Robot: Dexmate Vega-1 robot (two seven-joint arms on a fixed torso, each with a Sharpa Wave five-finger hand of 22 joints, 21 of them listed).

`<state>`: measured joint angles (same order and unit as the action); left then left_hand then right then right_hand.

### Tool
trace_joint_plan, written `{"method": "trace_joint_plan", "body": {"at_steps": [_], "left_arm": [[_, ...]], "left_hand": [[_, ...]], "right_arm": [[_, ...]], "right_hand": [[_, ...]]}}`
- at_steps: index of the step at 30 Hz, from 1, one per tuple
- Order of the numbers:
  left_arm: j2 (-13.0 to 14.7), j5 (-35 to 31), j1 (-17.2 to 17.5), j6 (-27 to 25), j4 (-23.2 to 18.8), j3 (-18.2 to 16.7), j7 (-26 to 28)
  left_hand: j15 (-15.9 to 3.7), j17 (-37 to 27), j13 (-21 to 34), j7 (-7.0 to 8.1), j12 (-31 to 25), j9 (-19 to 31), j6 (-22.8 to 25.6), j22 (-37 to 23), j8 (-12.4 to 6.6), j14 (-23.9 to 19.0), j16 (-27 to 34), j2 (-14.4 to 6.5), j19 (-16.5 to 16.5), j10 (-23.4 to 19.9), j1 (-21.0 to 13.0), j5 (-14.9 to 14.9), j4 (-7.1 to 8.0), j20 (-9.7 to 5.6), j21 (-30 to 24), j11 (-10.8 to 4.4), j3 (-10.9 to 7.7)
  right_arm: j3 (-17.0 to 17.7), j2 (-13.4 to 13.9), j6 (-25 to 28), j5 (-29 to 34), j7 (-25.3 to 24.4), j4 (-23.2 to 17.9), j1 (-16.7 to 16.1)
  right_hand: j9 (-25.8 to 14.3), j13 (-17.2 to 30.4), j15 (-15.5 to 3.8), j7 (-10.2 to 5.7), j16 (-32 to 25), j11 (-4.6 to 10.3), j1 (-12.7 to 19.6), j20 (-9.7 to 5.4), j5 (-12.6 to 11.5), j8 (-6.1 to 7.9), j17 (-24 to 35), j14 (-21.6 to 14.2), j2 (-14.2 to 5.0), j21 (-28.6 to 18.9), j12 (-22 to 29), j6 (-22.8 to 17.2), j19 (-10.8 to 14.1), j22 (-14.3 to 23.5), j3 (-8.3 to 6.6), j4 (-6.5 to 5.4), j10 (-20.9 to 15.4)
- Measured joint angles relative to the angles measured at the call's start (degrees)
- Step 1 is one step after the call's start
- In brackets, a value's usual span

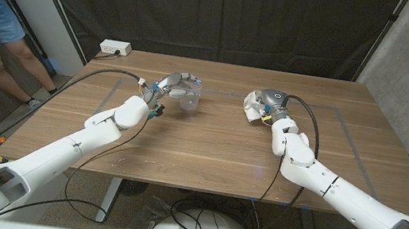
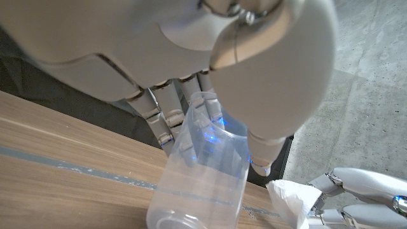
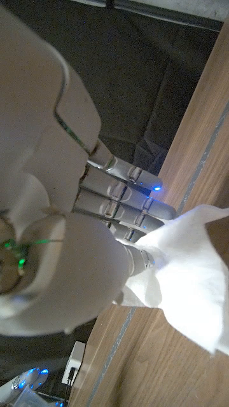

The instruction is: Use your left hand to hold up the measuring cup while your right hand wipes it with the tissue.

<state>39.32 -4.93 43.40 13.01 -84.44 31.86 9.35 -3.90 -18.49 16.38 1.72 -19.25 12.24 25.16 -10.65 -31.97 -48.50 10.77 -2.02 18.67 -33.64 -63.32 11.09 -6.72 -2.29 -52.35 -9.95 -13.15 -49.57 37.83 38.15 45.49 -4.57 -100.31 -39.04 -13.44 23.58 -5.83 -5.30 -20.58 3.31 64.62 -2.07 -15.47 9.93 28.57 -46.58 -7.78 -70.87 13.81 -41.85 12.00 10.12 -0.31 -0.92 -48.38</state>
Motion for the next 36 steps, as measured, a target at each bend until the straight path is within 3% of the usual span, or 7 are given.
{"method": "trace_joint_plan", "body": {"at_steps": [6, 17, 22, 23, 28, 33, 36], "left_arm": [[-0.03, -0.01, -0.47, -1.21, 0.29, 0.53, -0.4], [-0.06, -0.05, -0.91, -2.52, 0.28, 1.2, -0.63], [-0.09, -0.05, -1.11, -2.52, 0.28, 1.54, -0.63], [-0.1, -0.07, -1.18, -5.22, 0.28, 1.63, -0.79], [0.0, -0.07, -1.53, -6.71, 0.27, 2.12, -1.58], [0.46, 0.13, -2.07, -8.24, -0.2, 2.68, -3.1], [0.77, 0.23, -2.41, -8.65, -0.59, 3.0, -3.6]], "left_hand": [[-1.14, 0.0, 0.0, 0.22, 0.62, 0.0, -1.44, 0.0, 0.62, 1.14, -0.15, 0.0, -0.69, 1.45, 0.0, 0.16, 0.0, 0.65, 0.23, 0.02, 0.01], [-1.42, -0.4, 0.26, 0.08, 0.85, 0.01, -2.82, -0.01, 1.26, 2.99, -0.26, -0.01, -1.71, 3.04, 0.01, 0.18, 0.43, 1.68, 0.45, 0.34, -0.06], [-0.65, -0.37, 0.53, -0.02, 1.3, 0.06, -4.12, -0.01, 1.7, 5.84, -0.21, -0.46, -2.66, 4.46, 0.48, 0.39, 0.73, 1.8, 0.67, 0.58, 0.24], [-0.56, -0.37, 0.53, 0.07, 1.3, 0.11, -4.66, -0.01, 1.81, 6.6, -0.21, -0.45, -2.85, 4.93, 0.49, 0.39, 0.77, 1.99, 0.78, 0.8, 0.28], [0.33, 0.44, 0.77, -0.35, 2.39, 0.26, -7.74, -0.02, 3.24, 12.46, -0.81, 0.1, -5.57, 7.95, 2.28, 0.39, 1.44, 2.66, 1.97, 1.83, 1.31], [1.06, 2.1, 0.45, -0.31, 4.45, 0.39, -13.78, 0.27, 6.11, 21.03, -1.05, 1.63, -10.37, 14.08, 4.36, 0.43, 2.14, 4.75, 4.73, 2.84, 2.96], [1.32, 3.18, -0.03, -0.27, 5.64, 0.26, -17.4, 0.27, 8.19, 26.22, -1.05, 1.37, -12.97, 17.89, 5.75, 0.69, 2.86, 6.36, 6.57, 3.88, 3.67]], "right_arm": [[-0.82, 0.54, 0.85, -0.2, 4.23, -0.43, 1.26], [-1.6, 1.01, 1.66, 0.02, 10.6, -0.81, 2.34], [-1.6, 1.01, 1.57, 0.1, 11.01, -0.81, 2.34], [-1.98, 2.13, 1.48, 0.09, 10.8, -1.88, 3.38], [-1.1, 2.43, 0.74, 0.05, 9.07, -2.39, 2.57], [-0.37, 2.58, 0.05, -0.12, 7.42, -2.68, 1.93], [-0.2, 2.6, -0.41, -0.17, 6.41, -2.77, 1.77]], "right_hand": [[1.5, -2.36, 1.69, 0.05, 5.07, -0.87, -3.72, 0.95, -0.46, 0.0, -3.26, 6.34, 2.17, 1.83, -3.23, 8.12, -2.39, 0.0, 1.92, -1.87, 9.1], [2.26, -5.7, 2.93, 0.79, 9.59, -2.46, -12.09, 2.2, -1.98, 0.0, -5.73, 16.45, 6.35, 5.45, -3.26, 20.5, -8.1, 0.17, 7.86, -5.29, 21.33], [2.26, -6.28, 3.08, 1.0, 9.59, -2.9, -13.5, 2.37, -2.42, 0.0, -5.99, 16.89, 6.25, 5.47, -2.77, 21.82, -8.27, 0.17, 8.7, -6.13, 21.93], [2.26, -6.31, 3.08, 1.0, 9.58, -2.9, -13.5, 2.37, -2.42, 0.0, -5.99, 16.89, 6.25, 5.47, -2.77, 21.82, -8.27, 0.17, 8.7, -6.12, 21.93], [2.26, -6.59, 3.08, 1.0, 9.31, -3.1, -14.25, 2.37, -2.42, 0.25, -6.23, 16.89, 5.96, 5.47, -2.55, 21.82, -8.27, 0.17, 8.93, -6.36, 21.72], [2.25, -6.84, 3.08, 1.31, 9.31, -3.1, -14.36, 2.4, -2.76, 0.46, -6.26, 16.89, 5.85, 5.77, -2.55, 22.13, -8.24, 0.17, 9.17, -6.61, 21.72], [2.25, -6.85, 3.08, 1.31, 9.31, -3.1, -14.58, 2.59, -2.76, 0.46, -6.26, 16.89, 5.63, 5.86, -2.55, 22.13, -8.04, 0.16, 9.17, -6.61, 21.72]]}}
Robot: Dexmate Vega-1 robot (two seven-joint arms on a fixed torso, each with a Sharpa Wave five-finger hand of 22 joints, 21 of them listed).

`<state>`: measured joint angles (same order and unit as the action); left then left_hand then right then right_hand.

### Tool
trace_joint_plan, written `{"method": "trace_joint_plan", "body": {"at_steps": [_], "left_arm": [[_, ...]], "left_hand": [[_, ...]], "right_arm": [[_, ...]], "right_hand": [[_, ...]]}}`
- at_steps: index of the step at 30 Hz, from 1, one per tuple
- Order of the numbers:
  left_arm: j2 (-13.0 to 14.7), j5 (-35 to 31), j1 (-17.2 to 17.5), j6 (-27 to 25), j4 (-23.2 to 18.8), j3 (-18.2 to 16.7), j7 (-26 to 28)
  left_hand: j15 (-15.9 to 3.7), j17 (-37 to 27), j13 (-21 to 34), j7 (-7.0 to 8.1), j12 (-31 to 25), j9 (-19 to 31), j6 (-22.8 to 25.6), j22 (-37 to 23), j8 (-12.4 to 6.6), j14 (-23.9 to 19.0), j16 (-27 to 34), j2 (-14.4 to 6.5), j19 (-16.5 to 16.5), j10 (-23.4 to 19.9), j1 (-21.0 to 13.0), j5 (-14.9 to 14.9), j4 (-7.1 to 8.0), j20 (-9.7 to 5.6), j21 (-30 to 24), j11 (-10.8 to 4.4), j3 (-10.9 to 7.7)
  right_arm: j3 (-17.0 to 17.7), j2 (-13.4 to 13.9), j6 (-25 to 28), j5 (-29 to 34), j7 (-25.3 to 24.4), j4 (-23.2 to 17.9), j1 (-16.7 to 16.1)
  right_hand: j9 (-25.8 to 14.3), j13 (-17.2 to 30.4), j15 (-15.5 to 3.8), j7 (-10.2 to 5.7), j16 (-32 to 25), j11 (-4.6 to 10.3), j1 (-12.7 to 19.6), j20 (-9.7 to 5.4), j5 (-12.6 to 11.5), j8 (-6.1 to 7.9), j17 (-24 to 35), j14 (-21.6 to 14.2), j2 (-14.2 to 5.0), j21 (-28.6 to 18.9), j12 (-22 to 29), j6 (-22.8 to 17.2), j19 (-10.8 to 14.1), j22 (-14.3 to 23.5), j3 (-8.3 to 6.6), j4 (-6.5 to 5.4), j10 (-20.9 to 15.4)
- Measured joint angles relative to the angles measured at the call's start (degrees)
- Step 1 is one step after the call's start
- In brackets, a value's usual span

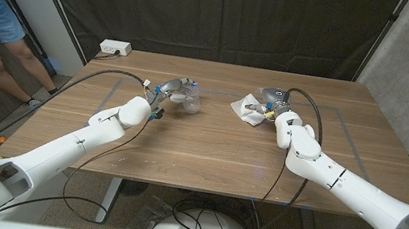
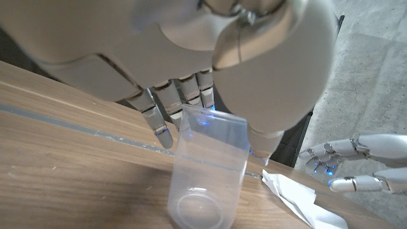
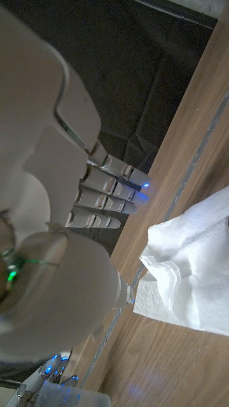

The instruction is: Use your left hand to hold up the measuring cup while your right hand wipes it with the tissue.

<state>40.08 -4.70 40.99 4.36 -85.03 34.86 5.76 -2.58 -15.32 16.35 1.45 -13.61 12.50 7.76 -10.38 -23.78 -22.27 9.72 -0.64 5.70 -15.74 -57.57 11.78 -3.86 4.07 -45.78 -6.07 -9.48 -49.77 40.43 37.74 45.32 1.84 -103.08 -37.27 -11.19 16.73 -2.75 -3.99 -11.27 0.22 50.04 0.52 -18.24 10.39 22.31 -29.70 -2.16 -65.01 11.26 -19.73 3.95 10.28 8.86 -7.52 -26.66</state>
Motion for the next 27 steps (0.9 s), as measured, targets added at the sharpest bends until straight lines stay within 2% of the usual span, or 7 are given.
{"method": "trace_joint_plan", "body": {"at_steps": [3, 6, 13, 14, 20, 24, 27], "left_arm": [[0.35, 0.38, -0.28, -1.17, -0.36, 0.25, -1.57], [0.66, 0.38, -0.47, -1.17, -0.65, 0.38, -1.57], [1.33, 1.5, -0.82, -1.94, -1.34, 0.41, -3.74], [1.39, 1.5, -0.84, -1.94, -1.39, 0.37, -3.74], [1.74, 3.0, -0.6, -1.12, -1.86, -0.62, -4.71], [1.99, 4.7, 0.08, 1.0, -2.41, -1.43, -4.85], [2.08, 5.5, 0.7, 2.18, -2.76, -2.22, -4.47]], "left_hand": [[0.18, 0.8, -0.38, 0.17, 0.75, -0.27, -2.63, 0.0, 1.66, 4.31, 0.0, 1.07, -2.47, 2.81, 1.09, 0.14, 0.47, 1.44, 1.68, 0.81, 0.95], [0.3, 1.42, -0.87, 0.2, 1.84, -0.53, -5.08, 0.0, 3.34, 9.11, 0.0, 1.08, -5.29, 6.56, 2.6, 0.14, 1.32, 2.15, 3.48, 1.85, 1.86], [3.82, 2.26, -1.72, 0.37, 2.75, -0.8, -10.26, 0.0, 6.98, 18.29, 0.25, 1.68, -11.62, 14.21, 6.05, 0.56, 2.93, 3.42, 7.49, 3.83, 4.04], [4.15, 2.29, -1.73, 0.3, 2.81, -0.8, -10.95, -0.02, 7.37, 19.23, 0.25, 1.65, -12.31, 15.12, 7.09, 0.67, 3.17, 3.5, 7.92, 4.15, 4.28], [5.41, 2.53, -2.12, 0.27, 2.8, -0.63, -14.54, -0.18, 9.19, 22.92, 0.46, 3.09, -13.93, 18.51, 9.9, 1.02, 4.43, 3.92, 9.41, 5.27, 6.35], [5.35, 2.55, -2.26, 0.47, 2.8, -0.63, -15.55, -0.18, 9.86, 24.48, 0.47, 3.5, -14.86, 19.76, 11.51, 1.46, 5.29, 3.81, 10.06, 5.38, 7.36], [5.29, 2.55, -2.3, 1.04, 2.8, -0.63, -16.12, -0.18, 10.29, 25.55, 0.47, 3.42, -15.17, 20.55, 12.53, 1.56, 5.28, 3.73, 10.34, 5.8, 7.82]], "right_arm": [[0.51, 0.02, -0.4, -0.05, -0.84, -0.14, -0.46], [0.51, 0.02, -0.77, -0.1, -1.41, -0.14, -0.46], [1.21, -0.06, -1.36, -0.14, -2.57, -0.15, -0.94], [1.29, -0.09, -1.38, -0.16, -2.69, -0.15, -1.0], [1.61, -0.19, -1.72, -0.27, -3.25, -0.15, -1.11], [2.05, -0.27, -2.05, -0.4, -3.8, -0.43, -1.32], [2.36, -0.33, -2.43, -0.68, -4.38, -0.61, -1.48]], "right_hand": [[0.0, -0.1, 0.0, 0.0, 0.0, 0.0, 0.0, 0.0, -0.22, 0.0, -0.24, 0.0, 0.0, 0.0, 0.0, 0.0, 0.0, 0.0, 0.17, 0.17, 0.0], [0.0, -0.27, 0.0, 0.0, 0.0, 0.0, 0.0, 0.0, -0.22, 0.23, -0.27, 0.0, 0.0, 0.0, 0.23, 0.0, 0.0, 0.0, 0.32, 0.32, 0.0], [0.26, -0.59, -0.09, 0.0, 0.0, 0.26, 0.0, 0.26, -0.43, 0.23, -0.53, 0.25, 0.0, 0.34, 0.41, 0.0, -0.24, 0.0, 0.35, 0.35, 0.5], [0.28, -0.74, -0.07, 0.0, 0.0, 0.19, 0.0, 0.81, -0.62, 0.23, -0.53, 0.71, 0.0, 0.45, 0.41, -0.01, -0.18, 0.0, 0.48, 0.48, 1.02], [0.28, -1.32, 0.0, 0.09, 0.28, -0.52, -0.84, 1.87, -0.85, 0.22, -1.05, 2.67, -0.23, 1.26, 0.17, 1.15, -1.25, -0.01, 1.28, 0.18, 2.98], [0.27, -1.57, 0.14, 0.19, 0.48, -0.5, -1.36, 1.87, -0.85, 0.23, -1.06, 3.42, -0.21, 1.28, 0.18, 1.64, -1.26, -0.15, 1.53, -0.09, 3.58], [0.27, -1.79, 0.18, 0.41, 0.48, -0.92, -2.66, 2.36, -0.84, 0.22, -1.23, 4.28, -0.54, 1.89, 0.17, 2.26, -1.75, -0.16, 1.91, -0.48, 4.0]]}}
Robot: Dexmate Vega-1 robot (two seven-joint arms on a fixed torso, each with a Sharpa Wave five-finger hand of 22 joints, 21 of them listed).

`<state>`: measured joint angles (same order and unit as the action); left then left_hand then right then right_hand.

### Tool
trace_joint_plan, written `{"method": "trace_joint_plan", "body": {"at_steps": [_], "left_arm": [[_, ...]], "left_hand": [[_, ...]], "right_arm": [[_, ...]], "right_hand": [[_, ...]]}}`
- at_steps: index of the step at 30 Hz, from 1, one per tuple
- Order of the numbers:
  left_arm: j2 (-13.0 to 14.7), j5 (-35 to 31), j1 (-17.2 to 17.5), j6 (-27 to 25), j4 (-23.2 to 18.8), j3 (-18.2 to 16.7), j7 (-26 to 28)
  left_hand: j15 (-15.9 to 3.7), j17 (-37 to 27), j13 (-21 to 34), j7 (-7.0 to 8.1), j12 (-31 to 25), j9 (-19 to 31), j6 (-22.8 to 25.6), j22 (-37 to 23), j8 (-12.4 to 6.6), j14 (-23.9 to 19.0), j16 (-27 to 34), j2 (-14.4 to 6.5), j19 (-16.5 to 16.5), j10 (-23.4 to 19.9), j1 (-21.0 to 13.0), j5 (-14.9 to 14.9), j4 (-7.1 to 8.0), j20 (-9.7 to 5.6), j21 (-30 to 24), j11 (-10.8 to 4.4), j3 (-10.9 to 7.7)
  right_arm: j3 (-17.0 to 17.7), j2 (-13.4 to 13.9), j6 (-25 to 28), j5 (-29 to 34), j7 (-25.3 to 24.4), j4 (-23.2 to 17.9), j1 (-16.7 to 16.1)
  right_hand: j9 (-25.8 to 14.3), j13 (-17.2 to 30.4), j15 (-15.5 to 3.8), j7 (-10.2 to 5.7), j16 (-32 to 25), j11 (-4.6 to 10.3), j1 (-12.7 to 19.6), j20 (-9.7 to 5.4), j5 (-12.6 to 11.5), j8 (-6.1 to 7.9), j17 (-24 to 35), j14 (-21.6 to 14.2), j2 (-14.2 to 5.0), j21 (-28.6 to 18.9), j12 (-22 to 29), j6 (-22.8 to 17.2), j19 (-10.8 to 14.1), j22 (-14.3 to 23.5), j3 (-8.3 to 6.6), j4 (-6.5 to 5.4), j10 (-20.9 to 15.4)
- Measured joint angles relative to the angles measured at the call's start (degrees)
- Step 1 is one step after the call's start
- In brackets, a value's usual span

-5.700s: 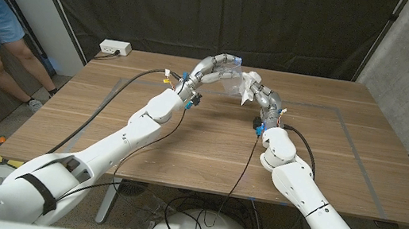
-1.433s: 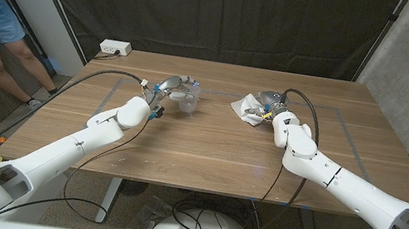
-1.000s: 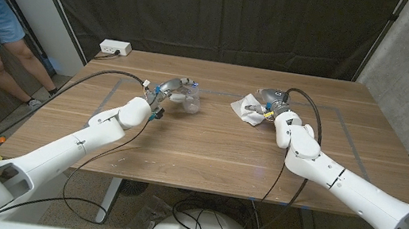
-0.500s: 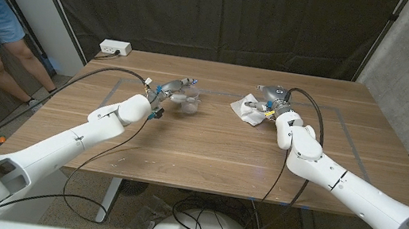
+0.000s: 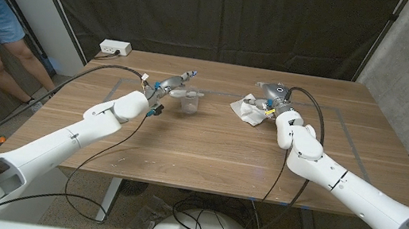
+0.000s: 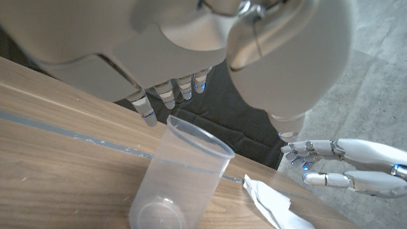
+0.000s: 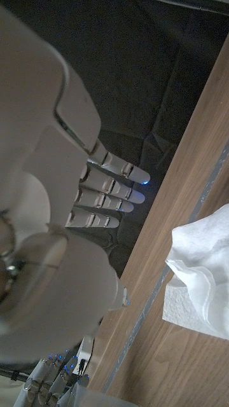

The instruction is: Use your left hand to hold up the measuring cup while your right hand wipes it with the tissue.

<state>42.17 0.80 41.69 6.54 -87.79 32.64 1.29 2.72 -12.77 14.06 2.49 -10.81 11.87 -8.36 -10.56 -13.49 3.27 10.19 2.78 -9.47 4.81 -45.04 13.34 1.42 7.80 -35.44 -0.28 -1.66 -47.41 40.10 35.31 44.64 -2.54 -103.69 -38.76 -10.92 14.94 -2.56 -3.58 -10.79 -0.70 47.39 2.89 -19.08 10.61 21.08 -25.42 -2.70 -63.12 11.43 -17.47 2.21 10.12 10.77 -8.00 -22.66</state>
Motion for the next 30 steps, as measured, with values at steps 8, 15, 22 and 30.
{"method": "trace_joint_plan", "body": {"at_steps": [8, 15, 22, 30], "left_arm": [[0.05, 1.75, 1.58, 3.22, -0.39, -1.98, 1.75], [-0.38, 3.26, 2.76, 6.23, -0.31, -3.7, 3.27], [-1.22, 5.28, 3.18, 10.68, 1.48, -5.09, 3.65], [-2.25, 8.0, 2.04, 17.67, 6.2, -6.21, 1.24]], "left_hand": [[-0.89, 0.27, -0.42, 0.56, 0.0, 0.0, -1.18, 0.0, 1.0, 1.69, 0.0, 0.1, -0.38, 1.54, 1.26, 0.59, 0.79, -0.65, 0.73, 0.08, 0.79], [-1.03, 0.27, -0.5, 0.56, 0.0, -0.17, -1.17, 0.01, 1.22, 2.33, 0.22, -0.25, -0.38, 1.89, 1.66, 0.84, 1.12, -1.27, 1.13, -0.04, 1.11], [-1.68, 0.54, -0.76, 0.77, 0.0, -0.17, -1.38, 0.01, 1.86, 3.12, 0.22, -0.93, -0.44, 2.29, 2.33, 1.08, 1.6, -2.03, 1.35, -0.03, 1.25], [-1.89, 0.54, -0.75, 0.77, 0.0, -0.16, -1.38, 0.01, 1.86, 4.18, 0.22, -1.53, -0.48, 3.19, 2.93, 1.3, 1.6, -2.6, 1.97, -0.33, 1.26]], "right_arm": [[1.71, -0.36, -1.58, -1.92, -2.66, -0.34, -0.9], [3.78, -0.83, -2.92, -4.71, -5.74, -0.43, -1.98], [7.24, -2.04, -5.81, -9.96, -10.95, -0.47, -4.04], [10.17, -3.15, -8.78, -14.71, -17.02, -0.31, -6.32]], "right_hand": [[-0.16, -0.84, 0.59, 0.21, 0.0, -1.0, -4.16, 1.12, 0.01, 0.0, -0.36, 3.34, -3.11, 1.5, 0.0, 1.85, -1.2, 0.0, 0.53, -1.05, 2.66], [0.0, -1.63, 1.7, 0.61, 0.6, -1.67, -4.64, 0.41, 0.29, 0.0, -1.07, 7.88, -4.67, 3.4, -0.23, 2.87, -3.68, 0.01, -0.08, -0.44, 5.15], [0.0, -2.43, 2.15, 1.14, 0.63, -1.78, -3.47, -1.37, 1.46, 0.0, -2.33, 12.35, -6.27, 5.55, -0.22, 4.64, -5.48, -0.26, -1.58, 0.72, 7.86], [0.0, -3.24, 2.87, 1.84, 0.85, -2.15, -4.1, -2.86, 3.19, 0.0, -4.15, 17.94, -6.99, 8.56, -0.44, 6.97, -8.91, -0.26, -3.06, 0.63, 11.6]]}}
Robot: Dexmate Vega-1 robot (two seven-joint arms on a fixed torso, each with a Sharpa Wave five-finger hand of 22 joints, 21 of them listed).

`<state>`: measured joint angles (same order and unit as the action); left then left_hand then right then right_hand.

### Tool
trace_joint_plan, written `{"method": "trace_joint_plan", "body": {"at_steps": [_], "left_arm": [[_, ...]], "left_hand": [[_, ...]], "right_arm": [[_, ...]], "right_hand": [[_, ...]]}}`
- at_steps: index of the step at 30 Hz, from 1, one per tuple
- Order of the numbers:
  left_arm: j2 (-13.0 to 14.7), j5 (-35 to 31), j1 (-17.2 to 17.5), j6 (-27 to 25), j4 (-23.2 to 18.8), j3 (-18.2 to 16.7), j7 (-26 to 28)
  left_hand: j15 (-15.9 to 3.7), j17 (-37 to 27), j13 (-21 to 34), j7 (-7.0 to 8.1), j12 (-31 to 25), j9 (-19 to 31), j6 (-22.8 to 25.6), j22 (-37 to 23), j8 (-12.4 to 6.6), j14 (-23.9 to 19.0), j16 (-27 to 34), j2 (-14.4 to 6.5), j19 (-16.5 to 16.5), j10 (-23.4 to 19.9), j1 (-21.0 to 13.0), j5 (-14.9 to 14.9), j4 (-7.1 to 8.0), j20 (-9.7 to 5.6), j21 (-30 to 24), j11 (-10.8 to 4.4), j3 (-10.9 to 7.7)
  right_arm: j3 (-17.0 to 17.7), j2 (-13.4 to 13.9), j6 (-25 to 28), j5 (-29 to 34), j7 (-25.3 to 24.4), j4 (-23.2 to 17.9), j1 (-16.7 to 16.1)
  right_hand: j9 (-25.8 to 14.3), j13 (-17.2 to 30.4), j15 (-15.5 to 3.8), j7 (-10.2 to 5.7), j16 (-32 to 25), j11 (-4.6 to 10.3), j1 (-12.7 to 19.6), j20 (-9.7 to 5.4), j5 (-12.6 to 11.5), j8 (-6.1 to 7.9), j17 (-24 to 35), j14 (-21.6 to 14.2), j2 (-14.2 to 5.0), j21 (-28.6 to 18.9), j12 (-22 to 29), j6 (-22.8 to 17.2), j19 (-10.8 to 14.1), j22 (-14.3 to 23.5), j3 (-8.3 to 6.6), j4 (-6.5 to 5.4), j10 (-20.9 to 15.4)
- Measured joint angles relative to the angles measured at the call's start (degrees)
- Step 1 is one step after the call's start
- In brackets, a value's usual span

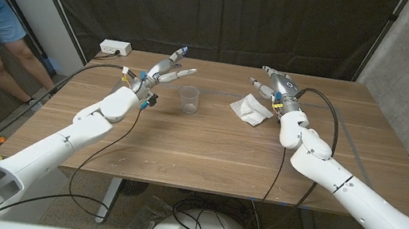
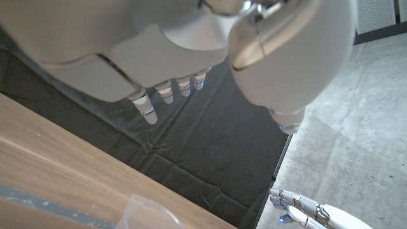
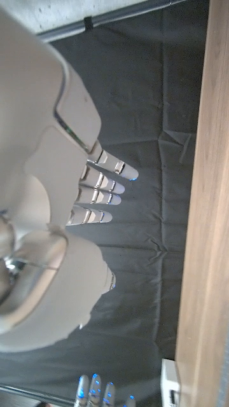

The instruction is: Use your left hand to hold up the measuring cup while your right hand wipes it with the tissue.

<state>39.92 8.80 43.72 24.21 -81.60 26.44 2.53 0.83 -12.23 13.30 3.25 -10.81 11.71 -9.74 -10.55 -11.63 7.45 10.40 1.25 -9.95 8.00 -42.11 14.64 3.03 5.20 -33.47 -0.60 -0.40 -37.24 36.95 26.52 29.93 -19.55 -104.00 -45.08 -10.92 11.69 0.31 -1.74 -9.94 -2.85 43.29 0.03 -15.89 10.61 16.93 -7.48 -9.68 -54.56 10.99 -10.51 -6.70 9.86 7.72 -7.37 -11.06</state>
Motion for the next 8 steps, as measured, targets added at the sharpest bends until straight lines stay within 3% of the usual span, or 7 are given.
{"method": "trace_joint_plan", "body": {"at_steps": [4, 8], "left_arm": [[-0.32, 1.21, -0.88, 2.72, 2.76, -0.28, -1.69], [-0.69, 2.7, -1.92, 5.88, 5.68, -0.37, -4.26]], "left_hand": [[0.09, 0.26, -0.21, 0.0, 0.0, 0.0, 0.0, 0.0, 0.0, 0.26, 0.0, 0.0, 0.0, 0.45, 0.0, 0.0, 0.15, 0.0, 0.21, 0.0, 0.15], [-0.22, 0.26, -0.27, 0.0, 0.0, 0.0, 0.0, 0.0, 0.0, 0.57, 0.0, 0.0, 0.0, 0.73, 0.0, 0.0, 0.15, 0.01, 0.43, -0.12, 0.15]], "right_arm": [[0.53, -0.58, 1.37, -0.23, -2.73, -1.01, -1.03], [0.63, -1.34, 4.2, 0.37, -4.72, -2.93, -2.32]], "right_hand": [[0.0, -0.27, 0.53, 0.0, 0.0, -0.09, -0.31, 0.26, 0.66, 0.0, -0.88, 2.23, -0.31, 1.83, 0.0, 0.0, -2.72, 0.0, -0.8, 0.18, 0.49], [-0.01, -0.49, 0.53, -0.13, -0.45, 0.1, -0.31, 1.14, 1.09, 0.21, -1.51, 2.24, -0.31, 2.48, 0.48, -0.14, -3.48, 0.0, -1.58, 0.32, 0.28]]}}
